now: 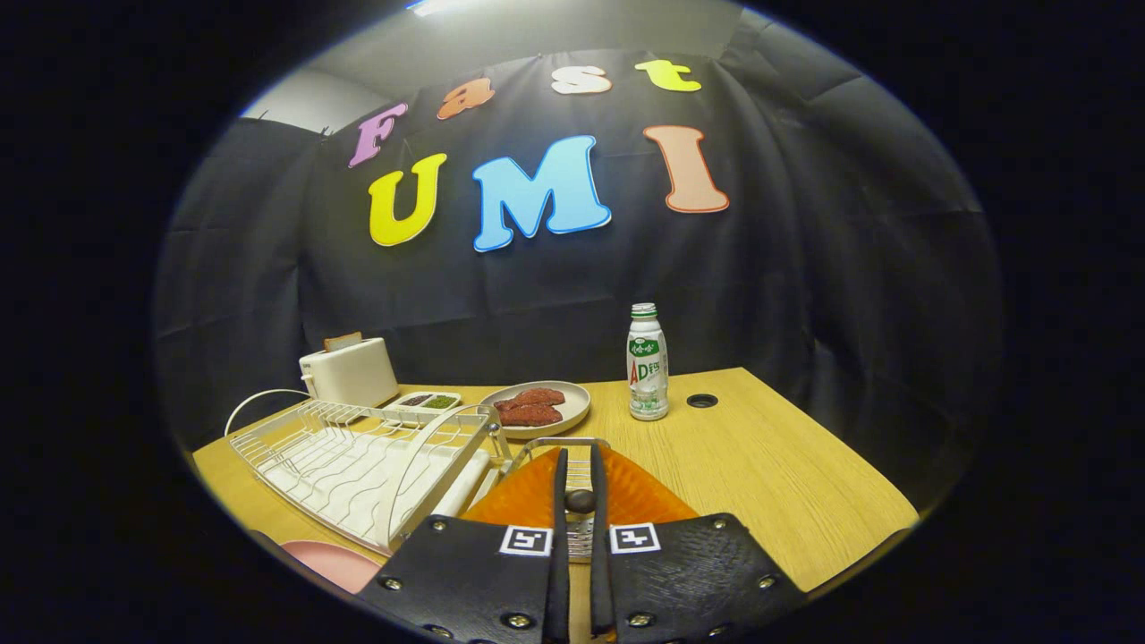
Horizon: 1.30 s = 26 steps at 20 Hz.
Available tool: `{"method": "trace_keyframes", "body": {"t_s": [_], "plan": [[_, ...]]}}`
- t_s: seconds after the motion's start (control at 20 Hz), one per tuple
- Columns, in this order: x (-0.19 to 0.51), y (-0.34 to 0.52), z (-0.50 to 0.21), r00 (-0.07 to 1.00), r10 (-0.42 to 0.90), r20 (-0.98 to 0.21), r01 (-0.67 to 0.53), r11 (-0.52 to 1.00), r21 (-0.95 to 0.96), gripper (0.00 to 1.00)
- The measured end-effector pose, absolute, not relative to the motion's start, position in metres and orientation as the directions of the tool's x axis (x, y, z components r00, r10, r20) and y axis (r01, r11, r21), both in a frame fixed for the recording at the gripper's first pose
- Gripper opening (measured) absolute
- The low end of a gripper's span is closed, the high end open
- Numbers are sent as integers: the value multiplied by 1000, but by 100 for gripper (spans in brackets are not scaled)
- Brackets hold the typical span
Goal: Take the plate from the dish rack, then take the spoon from the basket and place it into the plate.
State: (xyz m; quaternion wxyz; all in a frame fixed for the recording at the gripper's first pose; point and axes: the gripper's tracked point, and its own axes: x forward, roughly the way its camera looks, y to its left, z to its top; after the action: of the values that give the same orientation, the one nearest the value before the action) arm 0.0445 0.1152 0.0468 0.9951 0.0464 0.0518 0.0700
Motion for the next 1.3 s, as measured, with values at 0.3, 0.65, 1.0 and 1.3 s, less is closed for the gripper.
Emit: {"method": "trace_keyframes", "body": {"t_s": [0.3,0.65,1.0,1.3], "plan": [[51,126,62,983,143,-110,-137,988,65,5],[56,128,85,978,163,-133,-157,986,57,5],[52,128,145,984,149,-101,-149,989,7,5],[23,131,203,990,126,-62,-128,991,-34,5]]}}
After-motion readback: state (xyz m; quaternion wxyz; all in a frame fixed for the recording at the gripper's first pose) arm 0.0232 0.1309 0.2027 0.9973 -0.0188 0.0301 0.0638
